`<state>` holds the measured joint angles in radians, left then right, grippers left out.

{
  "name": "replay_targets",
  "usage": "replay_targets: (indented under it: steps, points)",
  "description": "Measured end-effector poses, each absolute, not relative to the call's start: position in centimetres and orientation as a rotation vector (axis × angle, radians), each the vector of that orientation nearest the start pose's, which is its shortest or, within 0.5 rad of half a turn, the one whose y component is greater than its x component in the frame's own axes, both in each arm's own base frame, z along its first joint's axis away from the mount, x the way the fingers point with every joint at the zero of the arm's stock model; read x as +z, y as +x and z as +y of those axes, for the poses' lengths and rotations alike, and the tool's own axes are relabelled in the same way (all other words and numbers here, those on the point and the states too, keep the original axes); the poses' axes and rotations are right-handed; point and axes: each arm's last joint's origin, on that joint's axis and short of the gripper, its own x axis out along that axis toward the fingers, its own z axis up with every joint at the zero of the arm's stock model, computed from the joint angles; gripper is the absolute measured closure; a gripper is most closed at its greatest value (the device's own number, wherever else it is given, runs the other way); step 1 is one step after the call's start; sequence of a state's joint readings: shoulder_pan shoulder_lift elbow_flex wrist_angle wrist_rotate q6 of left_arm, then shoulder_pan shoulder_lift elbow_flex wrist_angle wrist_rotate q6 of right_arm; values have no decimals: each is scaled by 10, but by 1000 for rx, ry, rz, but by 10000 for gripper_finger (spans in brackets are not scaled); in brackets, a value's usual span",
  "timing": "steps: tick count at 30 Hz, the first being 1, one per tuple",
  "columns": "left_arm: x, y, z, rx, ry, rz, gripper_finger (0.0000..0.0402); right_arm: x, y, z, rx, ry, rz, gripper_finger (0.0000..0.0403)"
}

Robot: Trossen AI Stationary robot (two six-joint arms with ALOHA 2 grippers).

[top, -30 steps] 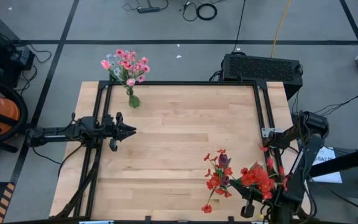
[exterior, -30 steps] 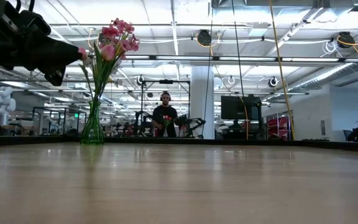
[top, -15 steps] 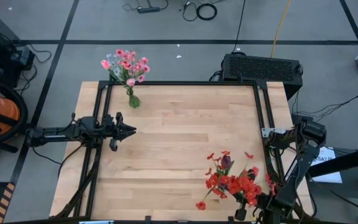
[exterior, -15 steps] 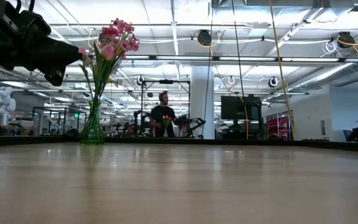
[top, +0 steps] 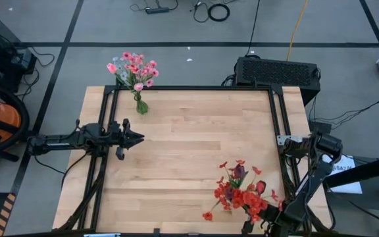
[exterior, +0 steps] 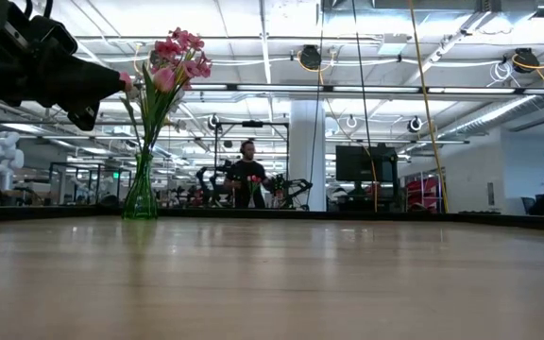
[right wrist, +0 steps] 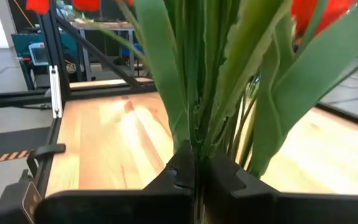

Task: Sort flowers into vase by color
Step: Put the orange flowers into the transparent vase

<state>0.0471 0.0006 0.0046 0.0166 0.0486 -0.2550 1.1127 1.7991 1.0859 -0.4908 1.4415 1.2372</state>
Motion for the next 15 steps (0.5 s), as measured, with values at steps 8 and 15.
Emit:
replay_targets:
  steps: [8,15]
  points:
    - [167,97,3,-4,-254,-21,320,171,172,284,-399,79,172,391]
    - [167,97,3,-4,-254,-20,320,170,172,284,-392,79,192,390]
